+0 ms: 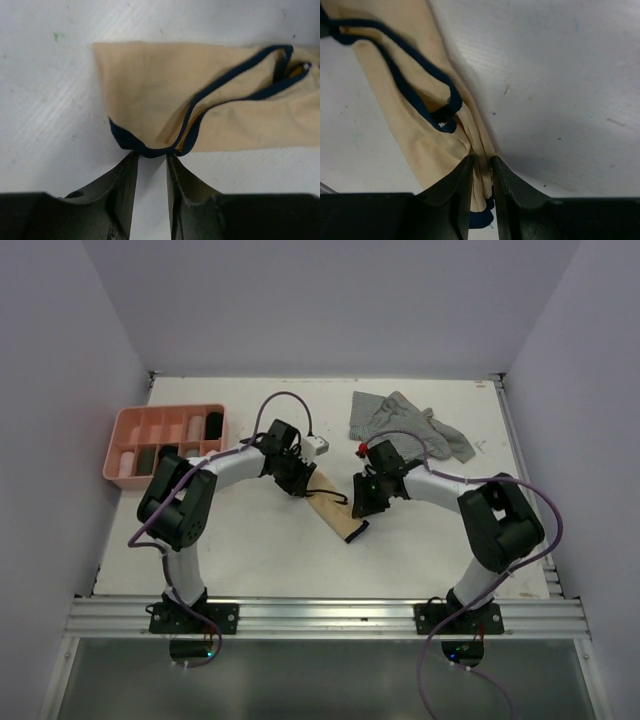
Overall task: Roll the underwear
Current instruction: Fold the underwear, then roll the underwear
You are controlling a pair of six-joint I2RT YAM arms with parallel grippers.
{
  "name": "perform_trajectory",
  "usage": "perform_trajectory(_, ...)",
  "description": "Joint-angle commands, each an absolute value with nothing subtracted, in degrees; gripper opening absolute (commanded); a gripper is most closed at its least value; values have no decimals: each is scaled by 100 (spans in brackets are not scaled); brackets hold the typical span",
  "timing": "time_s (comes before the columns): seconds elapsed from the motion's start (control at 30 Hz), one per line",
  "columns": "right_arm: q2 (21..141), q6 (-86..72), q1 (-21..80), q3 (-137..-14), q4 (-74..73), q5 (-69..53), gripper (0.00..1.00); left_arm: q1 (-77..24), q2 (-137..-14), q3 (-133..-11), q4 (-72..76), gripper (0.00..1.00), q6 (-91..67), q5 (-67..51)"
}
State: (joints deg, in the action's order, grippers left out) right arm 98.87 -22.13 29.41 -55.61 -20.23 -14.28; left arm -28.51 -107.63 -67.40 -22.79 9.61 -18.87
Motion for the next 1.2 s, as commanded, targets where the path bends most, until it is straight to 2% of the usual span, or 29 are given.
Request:
perform_trajectory(0.0,9633,-2846,3234,-5037,-1820,-1468,27,-2760,-11153,-7118,-1846,34,1089,-2127)
perform_trajectory(0.2,9352,-3822,3902,-4772,-1187,-1731,27,-2734,-11373,-7269,-1653,39,1204,-2557)
perform_trajectory(0.4,8783,-4131,3999,-4860,-1256,-1469,31,-2567,-10812,-6892,-1460,46,1169,-2768)
perform_trajectory(0.53,8124,-3886,3981,-5062,-1922,-1109,33,-2154,-9541,-6382,-1257,54,1431,-3084)
perform_trajectory(0.6,7885,-3824,3990,-5150,-2074,-1029,33,-1979,-8855,-6144,-1458,55,1948,-3374)
perform_trajectory(0.7,7585,-3823,3982,-5142,-1821,-1230,33,-1969,-8150,-5644,-1730,56,2738,-3873)
perform_trajectory(0.77,7794,-3911,3990,-5176,-1592,-1658,31,-1995,-7517,-5128,-1784,59,3022,-4121)
perform_trajectory(0.87,8224,-4113,4017,-5090,-1074,-2151,29,-2493,-6883,-4407,-1872,60,3829,-3931)
perform_trajectory(1.0,8797,-4157,4017,-4949,-354,-2504,29,-3330,-6102,-3429,-1224,60,4122,-3490)
perform_trajectory(1.17,9474,-4096,4008,-4632,139,-2654,28,-4243,-6073,-2875,-607,60,4201,-2674)
